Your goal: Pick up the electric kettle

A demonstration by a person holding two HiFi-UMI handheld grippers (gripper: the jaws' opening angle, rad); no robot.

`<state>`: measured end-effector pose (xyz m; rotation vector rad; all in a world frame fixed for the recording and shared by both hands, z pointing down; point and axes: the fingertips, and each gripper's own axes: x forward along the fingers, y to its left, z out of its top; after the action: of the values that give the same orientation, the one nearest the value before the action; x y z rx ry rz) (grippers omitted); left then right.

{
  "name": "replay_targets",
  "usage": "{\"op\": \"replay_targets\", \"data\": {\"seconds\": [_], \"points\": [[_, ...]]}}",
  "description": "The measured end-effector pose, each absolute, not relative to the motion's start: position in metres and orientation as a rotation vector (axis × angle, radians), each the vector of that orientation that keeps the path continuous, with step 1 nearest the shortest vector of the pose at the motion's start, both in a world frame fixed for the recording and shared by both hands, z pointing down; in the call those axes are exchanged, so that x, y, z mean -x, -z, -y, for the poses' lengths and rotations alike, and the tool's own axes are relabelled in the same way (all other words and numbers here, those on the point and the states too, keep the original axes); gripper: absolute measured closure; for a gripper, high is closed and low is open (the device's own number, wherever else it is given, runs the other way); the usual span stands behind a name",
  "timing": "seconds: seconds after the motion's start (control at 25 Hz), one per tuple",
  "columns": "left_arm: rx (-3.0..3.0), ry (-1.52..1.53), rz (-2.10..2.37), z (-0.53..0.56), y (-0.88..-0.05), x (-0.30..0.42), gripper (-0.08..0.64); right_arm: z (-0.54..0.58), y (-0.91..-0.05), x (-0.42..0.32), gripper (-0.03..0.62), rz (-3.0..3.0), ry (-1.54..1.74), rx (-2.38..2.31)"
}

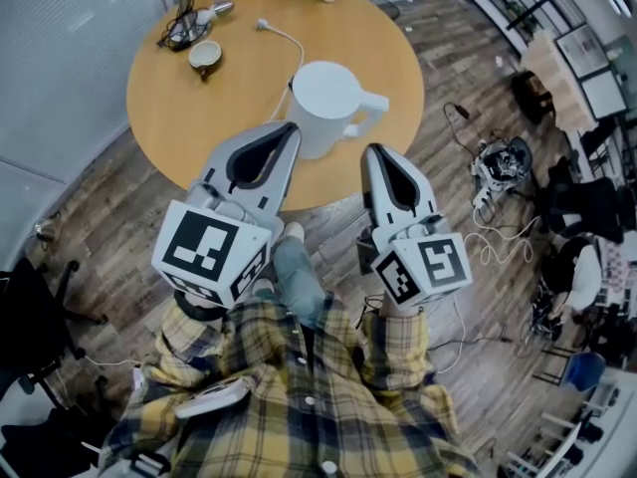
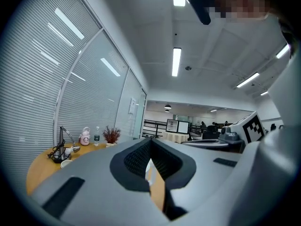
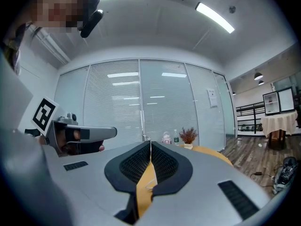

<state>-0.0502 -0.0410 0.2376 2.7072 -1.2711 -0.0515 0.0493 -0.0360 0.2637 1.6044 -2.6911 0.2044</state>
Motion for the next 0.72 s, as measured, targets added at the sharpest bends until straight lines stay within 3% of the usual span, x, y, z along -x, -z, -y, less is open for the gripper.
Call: {"op": "replay_targets", "data": {"seconds": [0.72], "points": [[-2.659,0.068,1.433,0.174,-0.22,0.018,0.557,0.183,-0.244,-0.098,0.558,2.75,-0.154,-1.516]]}}
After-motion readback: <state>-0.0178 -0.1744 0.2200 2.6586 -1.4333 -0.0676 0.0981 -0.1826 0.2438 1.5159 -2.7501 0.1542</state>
